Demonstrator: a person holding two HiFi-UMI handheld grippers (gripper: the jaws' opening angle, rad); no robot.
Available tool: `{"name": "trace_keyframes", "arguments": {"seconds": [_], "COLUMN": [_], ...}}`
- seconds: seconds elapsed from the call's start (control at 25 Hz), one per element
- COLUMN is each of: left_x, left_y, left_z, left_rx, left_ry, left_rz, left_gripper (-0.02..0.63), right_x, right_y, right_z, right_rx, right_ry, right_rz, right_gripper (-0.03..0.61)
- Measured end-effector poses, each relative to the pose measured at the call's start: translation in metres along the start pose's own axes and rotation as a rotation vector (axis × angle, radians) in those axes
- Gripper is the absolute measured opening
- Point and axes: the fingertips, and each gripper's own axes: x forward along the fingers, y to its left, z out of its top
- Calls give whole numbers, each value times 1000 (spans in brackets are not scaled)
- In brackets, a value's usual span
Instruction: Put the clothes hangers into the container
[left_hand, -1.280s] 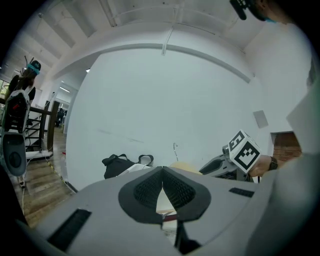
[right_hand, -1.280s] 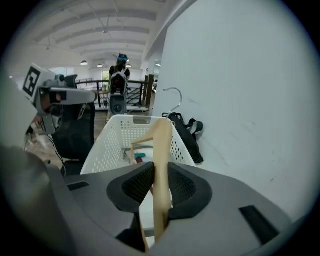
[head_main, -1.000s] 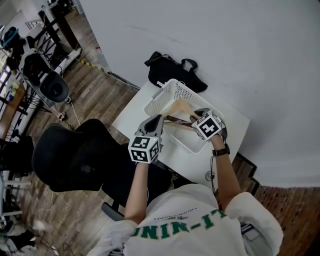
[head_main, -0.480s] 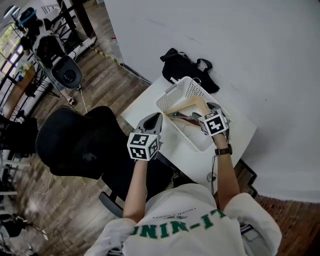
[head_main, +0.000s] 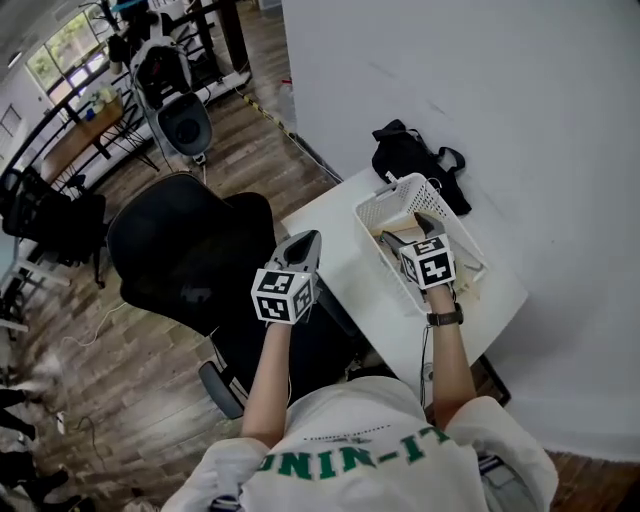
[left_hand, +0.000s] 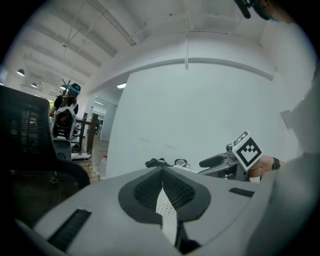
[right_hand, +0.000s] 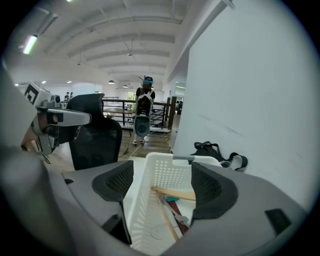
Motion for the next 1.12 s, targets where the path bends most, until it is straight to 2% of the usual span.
{"name": "trace_keyframes", "arguments": {"seconds": [0.32, 0.44, 0.68, 0.84, 1.0, 1.12], "left_x": [-89, -123, -196, -241, -277, -297], "left_y": [54, 73, 106, 119, 127, 130], "left_z": [5, 8, 19, 26, 35, 36], "left_rx": [-5, -15, -25, -46, -26, -5], "left_ry": [-34, -53, -100, -144, -184, -204], "left_rz": [190, 262, 390, 461, 532, 592], "left_gripper": [14, 14, 14, 14, 14, 14], "right_x": [22, 23, 14, -6, -23, -27], "right_y": [120, 164, 240, 283, 321, 340], "right_z": [58, 82, 122, 144, 159, 165], "right_rx": [3, 3, 27, 33, 23, 3], "right_ry": [-135, -210, -330, -450, -538, -552], "right_rz": [184, 247, 336, 371, 442, 453], "right_gripper": [328, 219, 117, 17, 17, 17]}}
